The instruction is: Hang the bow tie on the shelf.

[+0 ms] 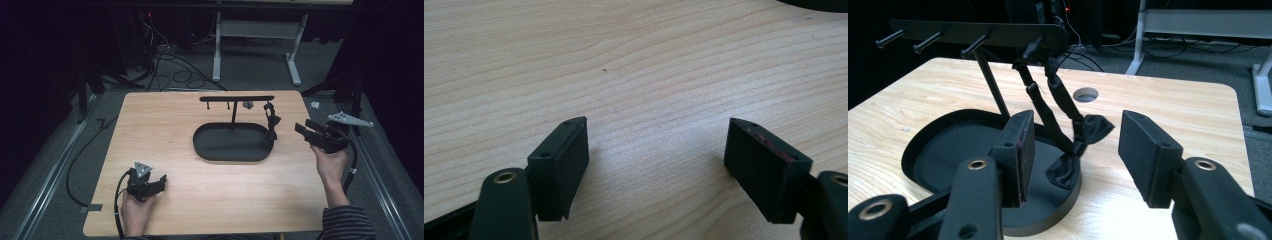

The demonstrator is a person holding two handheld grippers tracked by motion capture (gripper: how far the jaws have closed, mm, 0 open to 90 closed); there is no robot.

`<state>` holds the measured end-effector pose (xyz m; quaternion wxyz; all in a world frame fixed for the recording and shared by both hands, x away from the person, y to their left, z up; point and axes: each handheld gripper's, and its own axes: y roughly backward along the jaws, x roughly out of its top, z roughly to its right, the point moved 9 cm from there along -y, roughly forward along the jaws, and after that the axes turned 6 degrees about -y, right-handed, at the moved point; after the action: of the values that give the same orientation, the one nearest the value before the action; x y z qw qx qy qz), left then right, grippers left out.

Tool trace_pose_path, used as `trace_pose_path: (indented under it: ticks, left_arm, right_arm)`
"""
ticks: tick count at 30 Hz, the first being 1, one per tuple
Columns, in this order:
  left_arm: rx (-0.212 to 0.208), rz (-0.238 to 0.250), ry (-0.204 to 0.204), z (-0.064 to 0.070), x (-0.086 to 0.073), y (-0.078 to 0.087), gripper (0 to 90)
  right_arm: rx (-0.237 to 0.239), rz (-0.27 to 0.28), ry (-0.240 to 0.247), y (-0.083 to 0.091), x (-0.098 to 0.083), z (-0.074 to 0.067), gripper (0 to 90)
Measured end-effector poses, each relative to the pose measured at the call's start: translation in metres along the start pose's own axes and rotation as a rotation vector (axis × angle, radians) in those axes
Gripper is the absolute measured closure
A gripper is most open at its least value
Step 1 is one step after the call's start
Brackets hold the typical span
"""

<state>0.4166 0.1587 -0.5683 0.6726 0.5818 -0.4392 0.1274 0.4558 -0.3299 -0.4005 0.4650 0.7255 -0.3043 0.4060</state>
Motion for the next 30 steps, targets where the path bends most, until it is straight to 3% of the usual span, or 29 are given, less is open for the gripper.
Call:
trace_pose_path:
  ticks: [12, 30]
  left_arm:
    - [0.0, 0.0, 0.0, 0.0, 0.0, 0.0, 26.3]
    - [-0.001, -0.002, -0.001, 0.0, 0.0, 0.0, 26.3]
  right_arm:
    - [-0.011, 0.004, 0.027, 0.014, -0.01, -0.003, 50.0]
    - [0.019, -0.007, 0.005, 0.027, -0.03, -0.008, 50.6]
